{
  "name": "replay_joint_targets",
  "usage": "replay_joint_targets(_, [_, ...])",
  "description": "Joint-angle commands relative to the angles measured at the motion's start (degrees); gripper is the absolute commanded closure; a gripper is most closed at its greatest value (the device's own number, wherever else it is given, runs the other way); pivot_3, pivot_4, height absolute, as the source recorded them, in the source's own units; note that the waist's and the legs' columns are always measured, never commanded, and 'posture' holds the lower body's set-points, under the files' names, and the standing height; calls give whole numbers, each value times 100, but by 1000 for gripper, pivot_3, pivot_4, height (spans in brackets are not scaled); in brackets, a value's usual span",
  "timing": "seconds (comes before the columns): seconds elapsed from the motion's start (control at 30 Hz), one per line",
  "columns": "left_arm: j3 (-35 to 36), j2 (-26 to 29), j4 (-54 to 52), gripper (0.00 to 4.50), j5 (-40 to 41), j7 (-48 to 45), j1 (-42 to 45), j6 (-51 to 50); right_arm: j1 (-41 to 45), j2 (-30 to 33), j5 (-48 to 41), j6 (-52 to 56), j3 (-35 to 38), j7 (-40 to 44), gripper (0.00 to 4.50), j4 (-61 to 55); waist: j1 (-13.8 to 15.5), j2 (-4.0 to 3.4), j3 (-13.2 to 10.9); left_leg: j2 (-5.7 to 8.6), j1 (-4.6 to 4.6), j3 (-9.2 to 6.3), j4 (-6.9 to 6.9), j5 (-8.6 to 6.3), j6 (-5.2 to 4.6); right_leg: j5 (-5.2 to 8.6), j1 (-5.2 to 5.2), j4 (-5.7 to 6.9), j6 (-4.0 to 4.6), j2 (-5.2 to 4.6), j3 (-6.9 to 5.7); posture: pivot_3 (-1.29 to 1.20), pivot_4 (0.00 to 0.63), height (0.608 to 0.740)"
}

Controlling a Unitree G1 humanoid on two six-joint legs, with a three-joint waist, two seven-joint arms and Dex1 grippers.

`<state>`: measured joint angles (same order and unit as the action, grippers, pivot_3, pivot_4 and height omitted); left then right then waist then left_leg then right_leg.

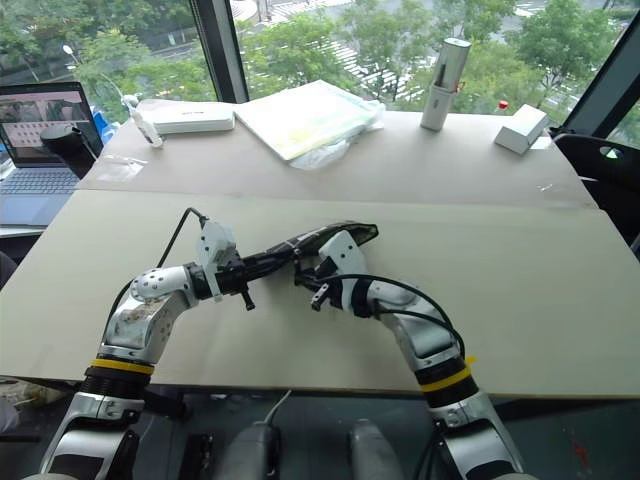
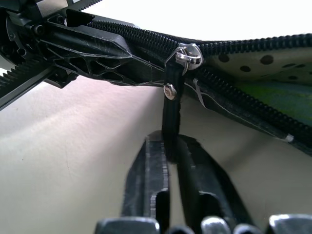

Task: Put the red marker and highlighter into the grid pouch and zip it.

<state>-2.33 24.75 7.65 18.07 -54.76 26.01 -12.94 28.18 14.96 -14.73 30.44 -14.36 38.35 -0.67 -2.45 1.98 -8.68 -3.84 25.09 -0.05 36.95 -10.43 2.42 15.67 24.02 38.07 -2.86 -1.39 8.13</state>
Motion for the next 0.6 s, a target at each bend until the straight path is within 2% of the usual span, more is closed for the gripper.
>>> replay_joint_targets(0.03, [1, -18, -134, 4500, 32, -6, 65, 68, -6, -11, -58, -92, 180, -21, 4398, -230, 3, 0, 0, 0, 0, 0, 0, 0, 0, 0, 0, 0, 0, 0, 0, 0, 150, 738])
replay_joint_targets(0.23, [-17, -23, -177, 4500, 40, -16, 43, 49, -23, -33, -33, -113, 193, -51, 4398, -229, 2, 0, 0, 0, 0, 0, 0, 0, 0, 0, 0, 0, 0, 0, 0, 0, 150, 738])
replay_joint_targets(0.6, [-12, 12, -152, 4500, 55, -28, 25, 52, -274, 408, -187, 106, 654, 28, 4398, -356, -2, 0, 0, 0, 1, 0, -1, 0, 0, 0, 0, -1, 0, 1, 0, 0, 150, 738])
